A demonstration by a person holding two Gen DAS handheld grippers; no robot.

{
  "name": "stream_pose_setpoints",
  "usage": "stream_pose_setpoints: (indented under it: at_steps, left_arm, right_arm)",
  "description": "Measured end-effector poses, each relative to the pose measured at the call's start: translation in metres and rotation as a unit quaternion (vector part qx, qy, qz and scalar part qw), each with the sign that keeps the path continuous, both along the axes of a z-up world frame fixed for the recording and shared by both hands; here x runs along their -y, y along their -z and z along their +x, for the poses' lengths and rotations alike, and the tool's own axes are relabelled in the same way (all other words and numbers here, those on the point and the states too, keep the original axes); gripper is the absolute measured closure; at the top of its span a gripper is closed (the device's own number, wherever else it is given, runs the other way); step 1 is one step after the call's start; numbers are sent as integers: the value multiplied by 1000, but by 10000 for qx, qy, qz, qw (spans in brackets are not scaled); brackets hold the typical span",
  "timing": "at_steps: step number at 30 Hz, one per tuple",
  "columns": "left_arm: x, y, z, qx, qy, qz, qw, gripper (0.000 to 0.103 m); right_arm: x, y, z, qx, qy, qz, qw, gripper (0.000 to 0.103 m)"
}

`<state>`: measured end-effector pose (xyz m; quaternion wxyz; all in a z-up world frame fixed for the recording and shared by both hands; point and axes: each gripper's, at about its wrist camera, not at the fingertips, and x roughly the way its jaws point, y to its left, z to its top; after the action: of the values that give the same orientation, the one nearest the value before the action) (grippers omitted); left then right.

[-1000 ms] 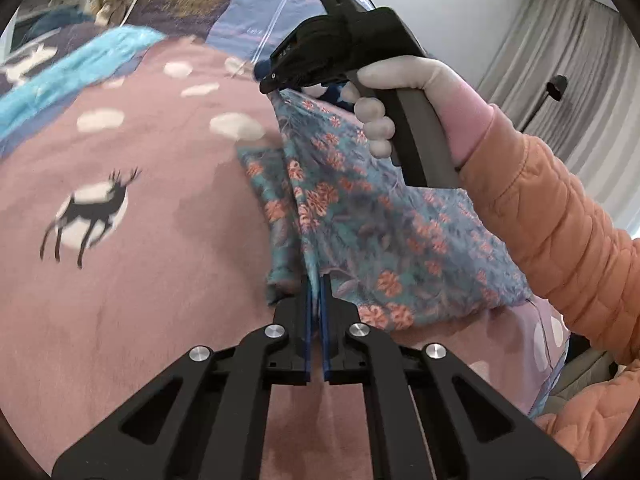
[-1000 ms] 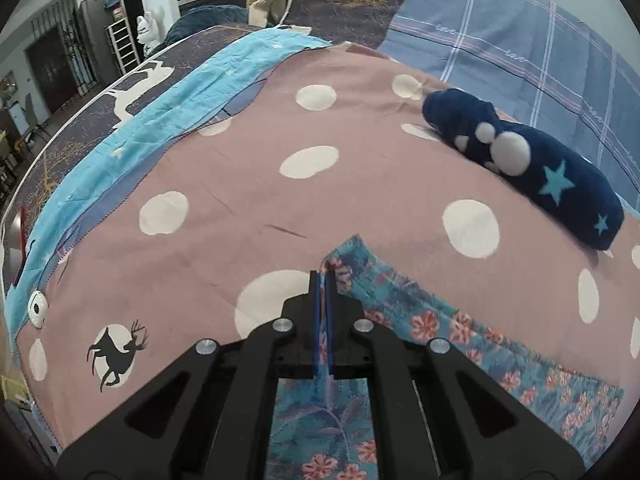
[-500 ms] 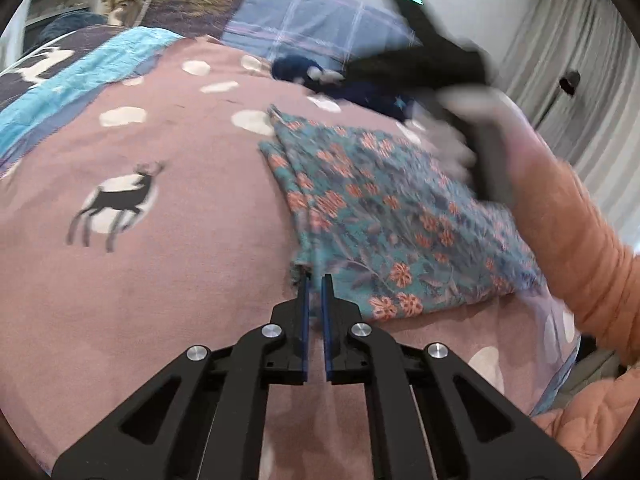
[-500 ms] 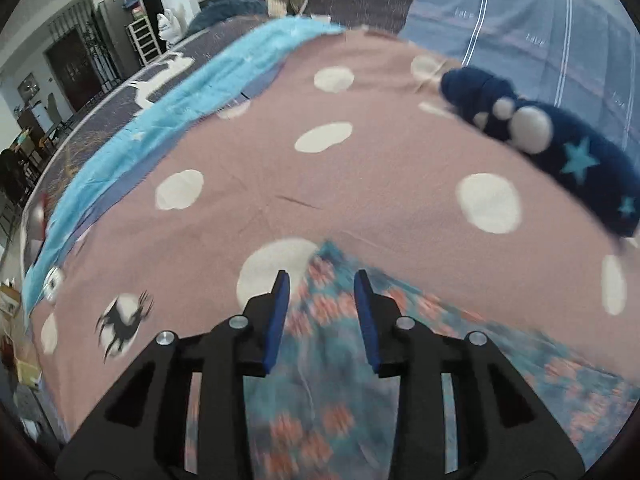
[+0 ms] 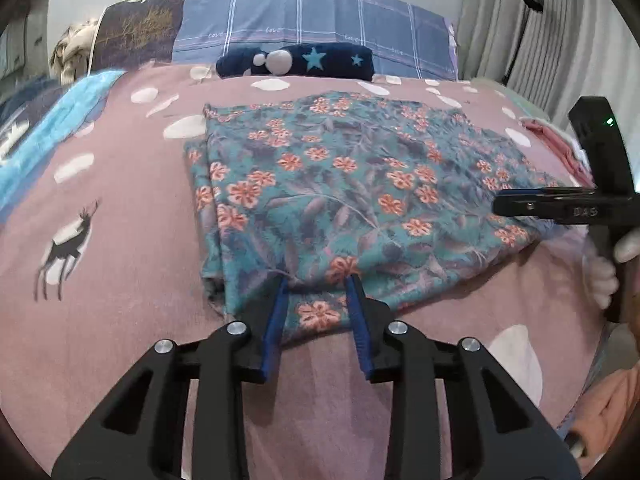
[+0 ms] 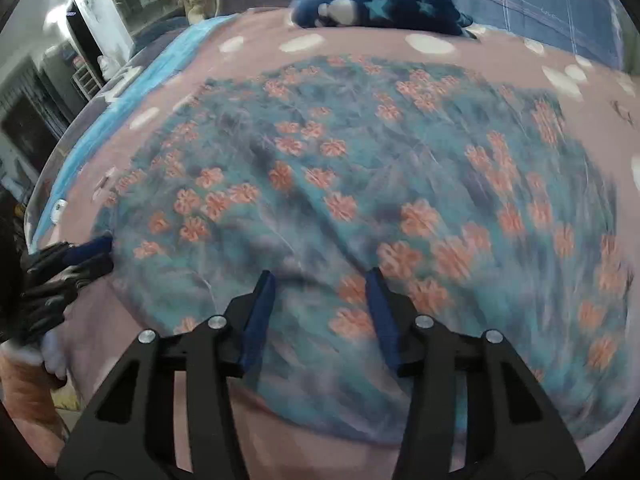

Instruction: Fold small clothes

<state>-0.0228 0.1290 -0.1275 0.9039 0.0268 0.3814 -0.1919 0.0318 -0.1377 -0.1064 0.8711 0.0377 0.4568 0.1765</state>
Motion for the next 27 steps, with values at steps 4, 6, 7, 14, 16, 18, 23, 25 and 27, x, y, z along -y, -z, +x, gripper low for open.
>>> stream_pose_setpoints:
  at_steps: [4,6,7,14,16,18,23,25,27]
  left_arm:
    - [-6,-16,1,-137,-65,-495,9987,70]
    - [-2,-24,0,-45,-30,-691,9976,70]
    - [3,-29,0,36,23,-746,9972,70]
    - [31,1,10,-363,55,-418,9985,67]
    - [27,-3,8,-411,0,-503,9979,67]
    - [23,-8,5,-395,-100,-524,9978,67]
    - [4,-16,-6,-389,-559,-536,9962,67]
    - [-5,-18,-9,-373,-869,-500,9943,66]
    - [-18,-20,-11,-334,-1126,-528,9917,65]
  right_arm:
    - [18,-14,-29,167,294,-89,9994,56]
    - [32,-24,-37,397,576,-87,9975,56]
    - [42,-26,-38,431,701,-2,9966,56]
    - [130,2,-55,16,1774,391,9834,81]
    - [142,2,-71,116,1806,283,9831,88]
    - [144,-3,-79,149,1746,154,9844,88]
    - [171,-27,-97,338,1871,670,9795,72]
    - [182,-29,-100,407,1961,572,9781,70]
    - [192,-23,-102,312,1972,785,9767,66]
